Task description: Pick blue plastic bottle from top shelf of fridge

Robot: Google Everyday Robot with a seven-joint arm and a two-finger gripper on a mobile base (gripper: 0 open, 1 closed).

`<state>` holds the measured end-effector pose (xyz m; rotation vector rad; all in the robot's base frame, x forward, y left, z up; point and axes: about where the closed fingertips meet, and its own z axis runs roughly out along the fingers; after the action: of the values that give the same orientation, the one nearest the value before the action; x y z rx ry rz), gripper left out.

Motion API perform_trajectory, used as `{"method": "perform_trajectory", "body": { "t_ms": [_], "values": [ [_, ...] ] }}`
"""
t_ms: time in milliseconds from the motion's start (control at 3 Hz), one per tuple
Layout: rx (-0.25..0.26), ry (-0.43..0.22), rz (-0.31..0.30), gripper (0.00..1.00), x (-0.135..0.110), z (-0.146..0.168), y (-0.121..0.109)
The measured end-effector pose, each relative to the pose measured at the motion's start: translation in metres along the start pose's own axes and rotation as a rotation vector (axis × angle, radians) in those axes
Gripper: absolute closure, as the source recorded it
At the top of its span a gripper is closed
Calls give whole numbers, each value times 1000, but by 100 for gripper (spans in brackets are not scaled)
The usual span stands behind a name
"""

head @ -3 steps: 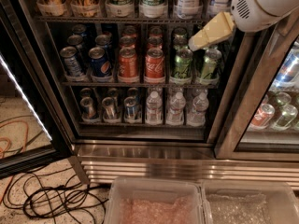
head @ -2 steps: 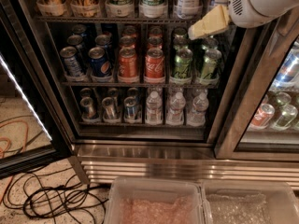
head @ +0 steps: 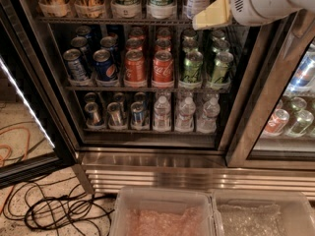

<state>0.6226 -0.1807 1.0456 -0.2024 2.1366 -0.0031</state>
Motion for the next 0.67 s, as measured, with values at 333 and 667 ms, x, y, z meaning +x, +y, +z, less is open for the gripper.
{"method": "perform_trajectory", "body": {
  "t_ms": [333, 667],
  "values": [
    [-46, -35, -11, 12, -2, -11, 19],
    [-120, -72, -56, 24, -5, -26, 43]
  ]
}}
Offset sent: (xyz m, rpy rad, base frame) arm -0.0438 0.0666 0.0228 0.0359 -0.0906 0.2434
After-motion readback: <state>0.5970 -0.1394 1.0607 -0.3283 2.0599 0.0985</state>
